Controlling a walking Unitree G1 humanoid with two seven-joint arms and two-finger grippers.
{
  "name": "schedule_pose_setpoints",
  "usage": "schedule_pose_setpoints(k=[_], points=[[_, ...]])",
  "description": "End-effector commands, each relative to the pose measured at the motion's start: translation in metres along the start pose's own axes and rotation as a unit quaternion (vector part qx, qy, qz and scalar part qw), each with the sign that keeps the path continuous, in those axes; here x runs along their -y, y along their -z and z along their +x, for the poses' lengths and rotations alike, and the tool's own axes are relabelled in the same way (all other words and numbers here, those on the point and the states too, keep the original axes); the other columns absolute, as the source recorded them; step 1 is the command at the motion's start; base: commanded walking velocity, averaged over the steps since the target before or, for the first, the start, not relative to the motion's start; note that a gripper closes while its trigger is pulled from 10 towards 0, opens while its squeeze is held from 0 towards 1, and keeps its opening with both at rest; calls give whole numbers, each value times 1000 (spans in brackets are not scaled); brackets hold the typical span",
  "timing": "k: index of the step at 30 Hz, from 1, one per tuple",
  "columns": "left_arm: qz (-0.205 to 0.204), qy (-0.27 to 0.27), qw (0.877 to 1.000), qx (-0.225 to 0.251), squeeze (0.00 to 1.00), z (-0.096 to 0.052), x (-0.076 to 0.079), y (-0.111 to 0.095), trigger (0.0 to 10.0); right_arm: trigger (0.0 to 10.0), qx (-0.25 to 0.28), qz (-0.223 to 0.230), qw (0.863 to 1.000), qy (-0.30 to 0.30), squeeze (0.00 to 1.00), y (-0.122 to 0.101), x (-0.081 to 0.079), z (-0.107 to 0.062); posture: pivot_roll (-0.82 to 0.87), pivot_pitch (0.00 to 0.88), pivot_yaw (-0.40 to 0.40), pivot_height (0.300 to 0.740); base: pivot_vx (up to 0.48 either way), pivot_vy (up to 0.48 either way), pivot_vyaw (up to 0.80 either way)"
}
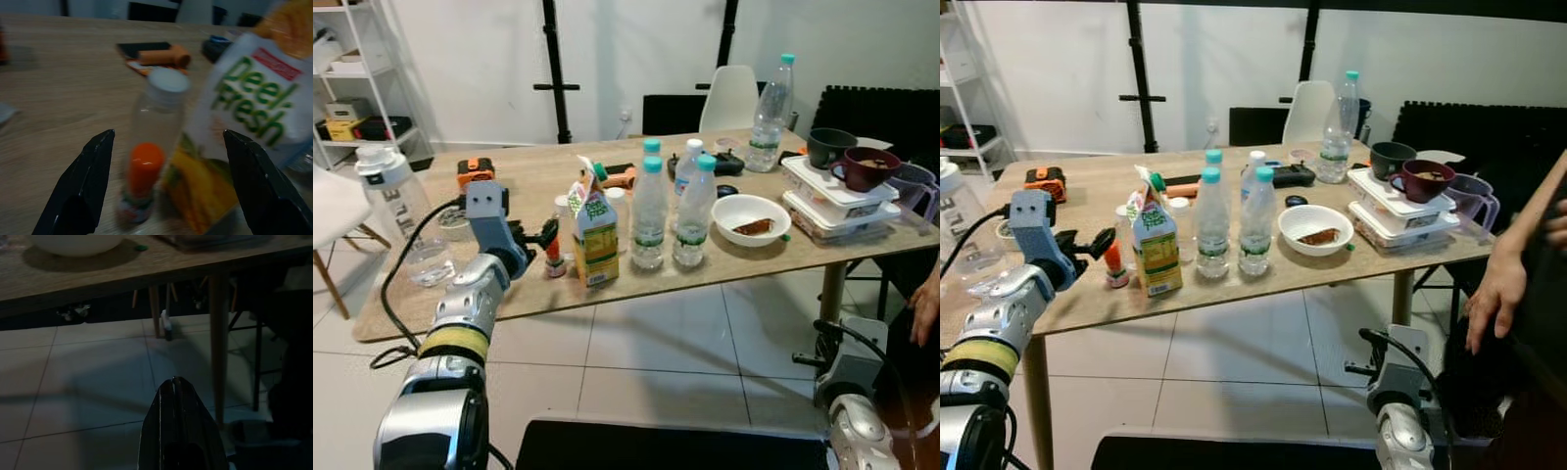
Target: Restocking fridge
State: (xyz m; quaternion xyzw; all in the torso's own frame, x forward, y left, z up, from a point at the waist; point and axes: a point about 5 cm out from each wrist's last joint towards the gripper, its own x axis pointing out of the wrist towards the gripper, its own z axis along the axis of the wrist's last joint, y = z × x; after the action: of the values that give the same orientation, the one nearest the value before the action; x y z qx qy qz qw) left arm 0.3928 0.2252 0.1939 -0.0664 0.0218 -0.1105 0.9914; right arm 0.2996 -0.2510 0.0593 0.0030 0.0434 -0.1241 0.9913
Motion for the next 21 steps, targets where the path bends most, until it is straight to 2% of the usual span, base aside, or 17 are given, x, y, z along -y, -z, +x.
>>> schedule_pose_setpoints(k=[1, 5, 6, 9, 15, 19, 21], points=[[26, 5, 1000, -1, 0, -2, -7, -8, 10000, 10000, -10, -6, 1000, 3, 0, 5, 5, -4, -101, 73, 9, 740, 0, 0, 0], [78, 12, 997, -18, 0, 1, -7, -8, 10000, 10000, -10, -5, 1000, 11, 0, 4, 9, -5, -103, 78, 11, 740, 0, 0, 0], [101, -3, 995, -23, 0, 1, -9, -7, 10000, 10000, -9, -6, 1000, 12, 0, 4, 10, -5, -106, 87, 11, 740, 0, 0, 0], [122, -43, 991, -22, 0, 1, -15, -6, 10000, 10000, -8, -6, 1000, 9, 0, 4, 8, -6, -117, 99, 11, 740, 0, 0, 0], [124, -75, 988, -46, 0, -3, -23, 6, 10000, 10000, -2, -11, 1000, 5, 0, 2, 8, -10, -135, 122, 10, 740, 0, 0, 0], [107, -79, 990, -40, 0, -4, -24, 7, 10000, 10000, -2, -12, 1000, 5, 0, 2, 10, -12, -138, 127, 7, 740, 0, 0, 0], [79, -80, 993, -24, 0, -4, -24, 6, 10000, 10000, -4, -15, 1000, 5, 0, 3, 12, -14, -142, 136, 4, 740, 0, 0, 0]])
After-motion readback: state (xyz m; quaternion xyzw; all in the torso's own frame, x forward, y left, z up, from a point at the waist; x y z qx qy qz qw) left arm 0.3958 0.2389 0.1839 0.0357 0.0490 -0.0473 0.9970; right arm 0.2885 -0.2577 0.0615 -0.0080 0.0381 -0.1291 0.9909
